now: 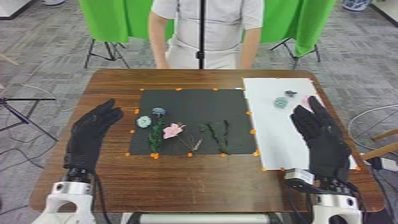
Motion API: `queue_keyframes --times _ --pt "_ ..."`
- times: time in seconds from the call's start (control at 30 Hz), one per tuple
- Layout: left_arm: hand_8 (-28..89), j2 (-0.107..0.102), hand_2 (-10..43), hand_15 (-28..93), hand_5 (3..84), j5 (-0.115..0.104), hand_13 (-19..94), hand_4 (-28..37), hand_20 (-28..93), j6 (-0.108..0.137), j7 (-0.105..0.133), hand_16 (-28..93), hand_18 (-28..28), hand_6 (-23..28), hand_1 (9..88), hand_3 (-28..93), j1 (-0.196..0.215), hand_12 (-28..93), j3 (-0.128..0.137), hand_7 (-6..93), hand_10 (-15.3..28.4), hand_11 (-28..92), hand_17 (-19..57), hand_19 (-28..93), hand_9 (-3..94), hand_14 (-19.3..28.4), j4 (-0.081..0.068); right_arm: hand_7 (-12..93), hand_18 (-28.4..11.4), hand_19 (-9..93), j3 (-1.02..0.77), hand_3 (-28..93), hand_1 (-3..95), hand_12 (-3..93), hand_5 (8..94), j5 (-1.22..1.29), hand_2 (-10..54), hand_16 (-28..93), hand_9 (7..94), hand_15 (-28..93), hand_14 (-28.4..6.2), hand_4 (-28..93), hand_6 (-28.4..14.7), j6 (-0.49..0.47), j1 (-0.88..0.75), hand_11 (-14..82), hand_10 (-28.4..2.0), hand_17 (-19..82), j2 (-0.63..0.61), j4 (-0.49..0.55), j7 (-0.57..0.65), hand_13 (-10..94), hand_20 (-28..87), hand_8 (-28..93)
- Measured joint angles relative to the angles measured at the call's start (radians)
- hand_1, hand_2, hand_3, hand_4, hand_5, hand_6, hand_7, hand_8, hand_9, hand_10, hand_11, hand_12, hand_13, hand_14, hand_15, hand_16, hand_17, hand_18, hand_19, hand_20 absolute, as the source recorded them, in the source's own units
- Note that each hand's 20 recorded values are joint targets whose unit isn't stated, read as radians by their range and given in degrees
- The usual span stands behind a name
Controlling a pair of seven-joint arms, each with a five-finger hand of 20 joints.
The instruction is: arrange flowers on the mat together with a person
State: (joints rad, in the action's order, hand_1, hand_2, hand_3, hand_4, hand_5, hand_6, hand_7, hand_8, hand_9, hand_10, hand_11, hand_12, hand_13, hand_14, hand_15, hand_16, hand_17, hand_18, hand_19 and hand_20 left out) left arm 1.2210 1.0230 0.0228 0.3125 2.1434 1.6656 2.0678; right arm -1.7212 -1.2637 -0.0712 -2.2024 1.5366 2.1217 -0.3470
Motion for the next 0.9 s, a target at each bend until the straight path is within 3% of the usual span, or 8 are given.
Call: queue_keyframes --times 0.37,0.6,0.9 --pt "-6 0.0 -1.1 11 47.1 -0.005 36 -19.9 20 -0.003 -0.003 7 13.4 2.2 24.0 66 -0.007 15 -0.003 12.8 12.6 16 5.2 6 44.1 16.9 -0.001 10 -11.1 4 -0.018 82 12.1 12.2 36.2 0.013 -7.7 16 41.1 9 -12.5 -18 0.2 0.004 0.008 4.5 -14.5 17 0.002 -0.002 -0.008 31 27 -9" --pt "-6 -0.001 -0.8 12 47.2 -0.03 35 -19.8 20 0.002 0.0 7 13.6 2.2 24.1 66 -0.009 15 -0.003 13.0 12.5 16 5.1 6 44.1 16.9 -0.002 11 -11.9 6 -0.013 82 12.3 12.7 36.4 0.01 -7.6 17 42.1 10 -12.9 -18 0.0 0.003 0.01 4.7 -14.7 17 0.002 -0.007 -0.008 33 27 -9" --pt "-6 -0.002 -0.5 13 47.3 -0.032 35 -20.0 20 0.004 0.003 7 13.7 2.3 24.5 65 -0.022 15 -0.007 13.1 12.5 16 5.0 6 44.1 16.8 -0.01 11 -12.6 6 -0.016 82 12.1 12.9 35.9 -0.004 -7.5 17 43.3 11 -13.0 -17 -0.1 -0.003 0.02 4.9 -14.5 18 0.0 -0.017 -0.016 35 27 -9"
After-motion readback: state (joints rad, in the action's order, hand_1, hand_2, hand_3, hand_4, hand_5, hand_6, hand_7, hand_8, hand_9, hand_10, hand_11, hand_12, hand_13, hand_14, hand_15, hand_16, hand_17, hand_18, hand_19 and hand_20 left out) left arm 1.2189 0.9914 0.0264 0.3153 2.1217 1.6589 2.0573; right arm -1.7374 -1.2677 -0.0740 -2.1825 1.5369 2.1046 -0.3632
